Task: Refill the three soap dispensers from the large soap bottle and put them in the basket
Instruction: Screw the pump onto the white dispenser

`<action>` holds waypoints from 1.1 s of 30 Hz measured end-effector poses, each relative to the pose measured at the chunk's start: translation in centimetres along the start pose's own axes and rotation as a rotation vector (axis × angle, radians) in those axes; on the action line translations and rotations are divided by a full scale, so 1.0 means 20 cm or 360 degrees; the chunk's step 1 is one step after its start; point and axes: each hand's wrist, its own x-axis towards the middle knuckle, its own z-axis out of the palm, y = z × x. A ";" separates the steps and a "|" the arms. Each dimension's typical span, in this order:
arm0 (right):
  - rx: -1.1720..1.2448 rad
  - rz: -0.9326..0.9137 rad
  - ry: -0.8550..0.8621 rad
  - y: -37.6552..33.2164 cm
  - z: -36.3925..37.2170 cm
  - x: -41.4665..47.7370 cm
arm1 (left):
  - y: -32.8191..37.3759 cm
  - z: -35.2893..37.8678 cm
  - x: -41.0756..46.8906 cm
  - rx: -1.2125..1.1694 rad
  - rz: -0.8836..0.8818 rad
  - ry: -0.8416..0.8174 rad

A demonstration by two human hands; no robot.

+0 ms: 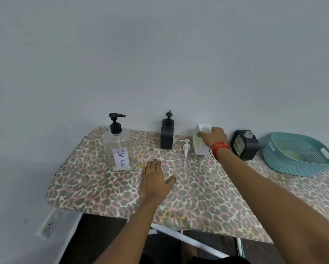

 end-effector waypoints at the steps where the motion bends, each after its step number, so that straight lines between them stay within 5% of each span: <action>1: -0.0003 -0.0062 -0.0019 0.01 -0.02 -0.04 | 0.00 -0.01 -0.01 -0.0047 -0.0001 0.0011; 8: -0.0100 -0.0368 -0.0328 0.05 -0.03 -0.43 | 0.01 -0.07 -0.10 -0.0691 0.0014 -0.0103; 15: -0.0106 -0.0542 -0.0547 0.08 0.08 -0.66 | 0.11 -0.07 -0.16 -0.0954 0.0082 -0.0141; 21: 0.0078 -0.0391 -0.0675 0.06 0.04 -0.60 | 0.10 -0.03 -0.15 -0.0974 0.0085 -0.0023; 26: 0.0180 -0.0125 -0.0446 0.06 0.09 -0.31 | 0.08 0.01 -0.16 -0.0949 0.0058 0.0027; 33: -0.0062 0.0198 -0.0424 0.06 0.24 0.03 | 0.06 0.04 -0.13 -0.0906 0.0023 0.0000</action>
